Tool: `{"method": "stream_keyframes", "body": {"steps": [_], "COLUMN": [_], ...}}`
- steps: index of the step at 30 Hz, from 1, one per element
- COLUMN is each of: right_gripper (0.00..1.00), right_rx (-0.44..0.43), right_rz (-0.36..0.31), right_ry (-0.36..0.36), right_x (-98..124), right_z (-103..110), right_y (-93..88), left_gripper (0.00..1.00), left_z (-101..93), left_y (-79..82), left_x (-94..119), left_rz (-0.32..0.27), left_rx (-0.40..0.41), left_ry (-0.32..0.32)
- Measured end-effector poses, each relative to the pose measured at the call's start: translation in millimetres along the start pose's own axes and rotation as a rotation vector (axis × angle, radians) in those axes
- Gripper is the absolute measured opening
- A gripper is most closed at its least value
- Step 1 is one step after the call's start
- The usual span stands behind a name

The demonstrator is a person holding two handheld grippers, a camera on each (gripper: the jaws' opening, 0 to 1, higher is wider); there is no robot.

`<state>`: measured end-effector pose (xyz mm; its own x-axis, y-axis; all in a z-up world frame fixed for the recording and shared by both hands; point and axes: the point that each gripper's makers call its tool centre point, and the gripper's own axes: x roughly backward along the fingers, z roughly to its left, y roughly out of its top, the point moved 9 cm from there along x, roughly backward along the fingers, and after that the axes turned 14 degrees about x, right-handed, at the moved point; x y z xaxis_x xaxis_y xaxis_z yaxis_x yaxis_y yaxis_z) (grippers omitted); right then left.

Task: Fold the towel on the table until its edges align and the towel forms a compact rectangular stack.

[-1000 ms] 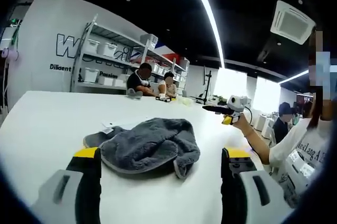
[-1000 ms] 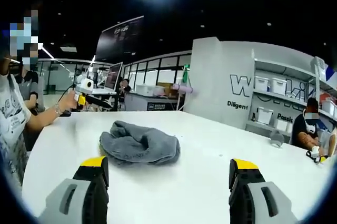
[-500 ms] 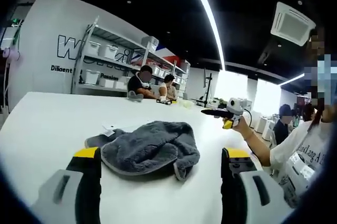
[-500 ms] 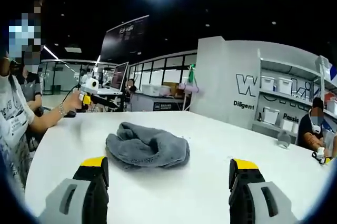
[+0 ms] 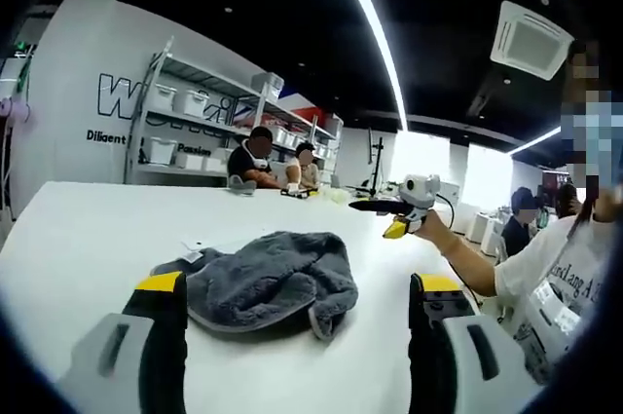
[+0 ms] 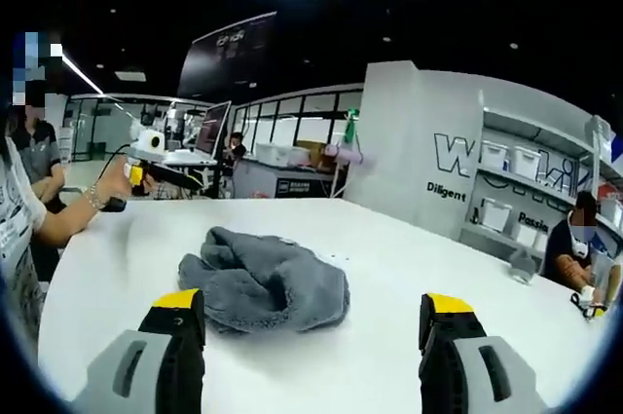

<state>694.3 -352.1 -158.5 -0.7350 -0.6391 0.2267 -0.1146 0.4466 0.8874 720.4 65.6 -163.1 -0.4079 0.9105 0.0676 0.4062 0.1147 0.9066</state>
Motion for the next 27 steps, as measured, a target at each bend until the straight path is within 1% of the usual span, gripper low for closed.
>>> {"method": "stream_keyframes", "body": {"steps": [1,3,6,7,10,12,17,18,20,21,27], "right_gripper": [0.9,0.86,0.83,0.82,0.75,0.71,0.66,0.64,0.59,0.56,0.53], "right_rx": [0.003,0.044,0.093,0.119,0.206,0.239,0.261,0.262,0.268,0.269,0.287], "right_rz": [0.005,0.034,0.06,0.057,0.006,-0.016,-0.031,-0.039,-0.05,-0.051,-0.026], "right_ry": [0.011,0.045,0.078,0.098,0.173,0.22,0.28,0.292,0.345,0.359,0.422], "right_x": [-4.2,-14.0,-25.0,-29.5,-36.9,-41.1,-54.6,-58.1,-64.6,-69.0,-90.1], "right_z": [3.0,10.9,21.4,28.7,48.7,62.8,83.9,87.6,96.3,99.4,109.7], "right_y": [0.2,0.7,2.2,3.8,9.9,13.8,19.0,19.9,21.0,21.2,17.4], "left_gripper": [0.99,0.99,0.99,0.99,0.99,0.99,0.99,0.99,0.99,0.99,0.99], "left_z": [-0.6,-1.4,-3.3,-3.8,-4.1,-2.9,-1.4,-1.8,-2.9,-3.2,-3.9], "left_y": [0.1,1.1,2.4,2.9,3.2,3.3,2.4,2.1,1.6,1.5,3.1], "left_x": [-0.1,0.0,0.8,1.1,1.4,1.2,0.7,0.6,0.2,0.2,0.4], "left_rz": [0.002,0.004,-0.001,-0.003,-0.005,-0.004,0.003,0.004,0.005,0.005,0.008], "left_rx": [-0.003,-0.007,-0.012,-0.013,-0.011,-0.009,-0.006,-0.006,-0.008,-0.009,-0.015], "left_ry": [-0.002,-0.006,-0.01,-0.012,-0.014,-0.012,-0.008,-0.008,-0.012,-0.012,-0.014]}}
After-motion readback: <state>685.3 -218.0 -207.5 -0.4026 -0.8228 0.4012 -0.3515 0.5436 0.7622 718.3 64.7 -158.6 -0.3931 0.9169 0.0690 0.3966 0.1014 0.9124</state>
